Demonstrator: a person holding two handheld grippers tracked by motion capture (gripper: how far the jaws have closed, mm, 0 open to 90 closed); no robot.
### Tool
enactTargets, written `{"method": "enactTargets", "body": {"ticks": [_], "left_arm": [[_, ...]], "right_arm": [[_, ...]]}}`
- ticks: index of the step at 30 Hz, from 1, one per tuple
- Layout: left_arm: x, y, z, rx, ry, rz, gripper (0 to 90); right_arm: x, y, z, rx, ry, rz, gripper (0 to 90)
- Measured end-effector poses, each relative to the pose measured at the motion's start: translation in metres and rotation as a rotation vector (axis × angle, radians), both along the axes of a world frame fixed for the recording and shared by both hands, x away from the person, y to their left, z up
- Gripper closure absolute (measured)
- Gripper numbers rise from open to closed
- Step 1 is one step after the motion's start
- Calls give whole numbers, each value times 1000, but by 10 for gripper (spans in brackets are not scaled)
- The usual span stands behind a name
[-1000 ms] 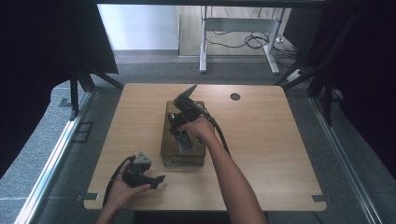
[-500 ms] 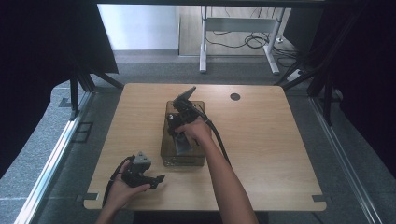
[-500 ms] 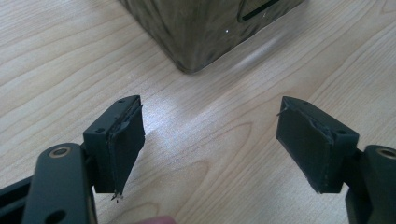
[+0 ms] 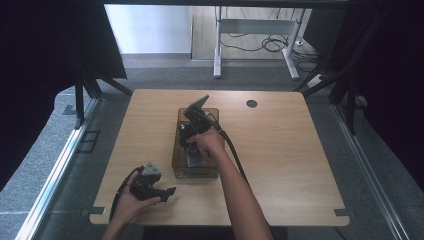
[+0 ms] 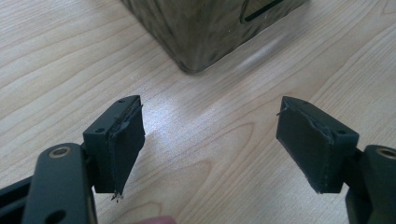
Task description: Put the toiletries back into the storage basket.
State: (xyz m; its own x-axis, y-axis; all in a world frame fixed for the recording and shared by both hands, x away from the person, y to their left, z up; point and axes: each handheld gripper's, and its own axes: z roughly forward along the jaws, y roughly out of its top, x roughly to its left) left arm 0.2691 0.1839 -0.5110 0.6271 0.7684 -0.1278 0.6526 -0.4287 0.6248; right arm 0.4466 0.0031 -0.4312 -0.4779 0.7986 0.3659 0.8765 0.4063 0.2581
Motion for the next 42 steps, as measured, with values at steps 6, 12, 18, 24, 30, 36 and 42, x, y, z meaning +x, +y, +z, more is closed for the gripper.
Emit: {"method": "enactTargets", "body": {"ticks": [6,12,18,24,30,36,42], "left_arm": [[0,-1,-1,4,2,-2,238],[0,-1,-1,2,3,-2,238],[1,-1,0,3,-2,-8,238],[0,-1,0,-1,-2,-10,238],[0,-1,1,-1,-6,-13,238],[0,-2,0,-7,0,-12,238],[1,-2,0,-2,-2,-19,238]], "right_arm": [[1,-2,-1,-1,1,-18,463],[2,-3,-3,1,5,-32,463],[3,-3,-5,22,14,-59,463],[3,-1,-9,51,29,-104,463],[2,-4,-15,70,40,-153,463],[2,-10,-21,89,50,-214,463],[3,-8,-31,93,64,-243,462]]}}
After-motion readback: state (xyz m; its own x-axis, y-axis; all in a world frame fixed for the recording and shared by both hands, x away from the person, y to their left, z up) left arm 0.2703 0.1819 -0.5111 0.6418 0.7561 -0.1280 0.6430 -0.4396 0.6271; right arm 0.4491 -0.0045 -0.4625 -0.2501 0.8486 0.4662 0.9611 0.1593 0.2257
